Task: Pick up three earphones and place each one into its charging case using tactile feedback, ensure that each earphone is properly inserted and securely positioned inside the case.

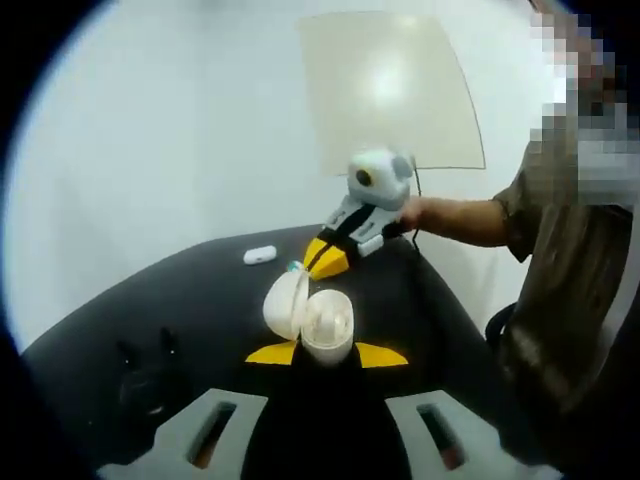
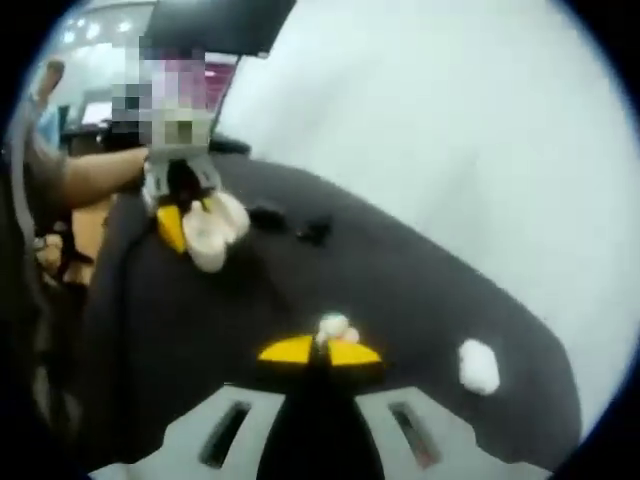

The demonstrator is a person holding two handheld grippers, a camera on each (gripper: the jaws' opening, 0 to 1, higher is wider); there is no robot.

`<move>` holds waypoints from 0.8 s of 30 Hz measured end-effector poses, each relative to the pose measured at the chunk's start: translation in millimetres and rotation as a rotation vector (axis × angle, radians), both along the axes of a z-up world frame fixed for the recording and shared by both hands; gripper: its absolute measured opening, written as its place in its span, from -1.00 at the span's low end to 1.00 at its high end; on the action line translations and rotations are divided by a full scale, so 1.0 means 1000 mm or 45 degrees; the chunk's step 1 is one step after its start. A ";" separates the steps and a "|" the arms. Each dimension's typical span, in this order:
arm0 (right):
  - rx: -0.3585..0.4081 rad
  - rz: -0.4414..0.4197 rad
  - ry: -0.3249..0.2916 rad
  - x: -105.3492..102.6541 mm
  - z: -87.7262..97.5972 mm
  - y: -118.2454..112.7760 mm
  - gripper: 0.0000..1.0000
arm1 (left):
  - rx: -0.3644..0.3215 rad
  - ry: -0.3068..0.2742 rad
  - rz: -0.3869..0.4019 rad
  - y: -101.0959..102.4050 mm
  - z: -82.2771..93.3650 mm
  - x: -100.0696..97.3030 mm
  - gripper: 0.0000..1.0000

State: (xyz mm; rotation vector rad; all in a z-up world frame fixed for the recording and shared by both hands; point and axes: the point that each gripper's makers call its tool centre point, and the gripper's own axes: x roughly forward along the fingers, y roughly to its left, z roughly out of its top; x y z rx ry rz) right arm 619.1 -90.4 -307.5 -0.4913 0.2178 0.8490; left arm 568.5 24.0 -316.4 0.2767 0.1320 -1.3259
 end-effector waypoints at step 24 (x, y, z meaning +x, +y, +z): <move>0.011 0.586 1.026 -0.085 0.031 0.097 -0.88 | 0.004 -0.040 -0.009 -0.001 0.000 -0.002 -0.65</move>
